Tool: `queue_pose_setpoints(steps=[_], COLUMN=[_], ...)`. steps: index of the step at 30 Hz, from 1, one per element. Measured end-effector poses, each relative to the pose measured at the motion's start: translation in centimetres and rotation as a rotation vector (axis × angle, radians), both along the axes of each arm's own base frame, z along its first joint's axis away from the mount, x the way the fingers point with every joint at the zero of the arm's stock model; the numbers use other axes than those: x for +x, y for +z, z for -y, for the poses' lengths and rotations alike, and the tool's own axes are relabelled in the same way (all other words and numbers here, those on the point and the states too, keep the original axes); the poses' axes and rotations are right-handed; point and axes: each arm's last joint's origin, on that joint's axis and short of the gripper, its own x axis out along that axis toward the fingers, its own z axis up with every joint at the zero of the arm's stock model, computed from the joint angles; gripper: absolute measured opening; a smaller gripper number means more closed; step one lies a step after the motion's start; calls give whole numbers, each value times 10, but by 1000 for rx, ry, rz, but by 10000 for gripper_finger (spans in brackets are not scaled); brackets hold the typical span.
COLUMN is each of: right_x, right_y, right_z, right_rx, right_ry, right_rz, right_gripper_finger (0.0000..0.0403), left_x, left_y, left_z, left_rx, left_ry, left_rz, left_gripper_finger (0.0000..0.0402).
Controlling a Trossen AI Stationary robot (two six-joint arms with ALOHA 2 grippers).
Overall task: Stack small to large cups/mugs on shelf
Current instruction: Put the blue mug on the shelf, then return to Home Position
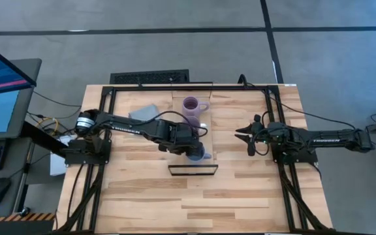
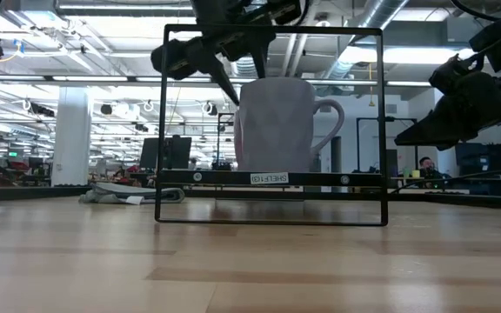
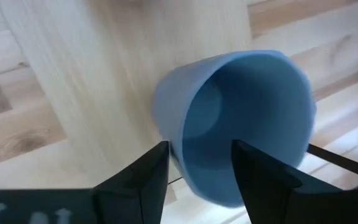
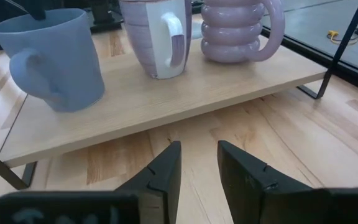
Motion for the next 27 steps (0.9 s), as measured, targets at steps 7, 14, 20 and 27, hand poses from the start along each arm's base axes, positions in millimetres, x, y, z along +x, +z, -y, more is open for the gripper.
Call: queue_pose_setpoints(steps=[7, 14, 20, 27], right_x=[1, 2, 5, 9], right_y=[-4, -6, 0, 11], right_z=[0, 0, -2, -14], right_rx=[5, 15, 15, 0], right_ry=[0, -4, 37, 281], right_rz=[-41, -64, 13, 135], right_gripper_finger=[127, 127, 127, 127], left_x=[-9, -50, -97, -133], left_y=[21, 61, 96, 125], left_z=[-2, -8, -12, 7], left_rx=[69, 205, 566, 946], left_ry=[-47, -115, -170, -194], left_rz=[65, 50, -13, 2], left_gripper_finger=[165, 165, 165, 165])
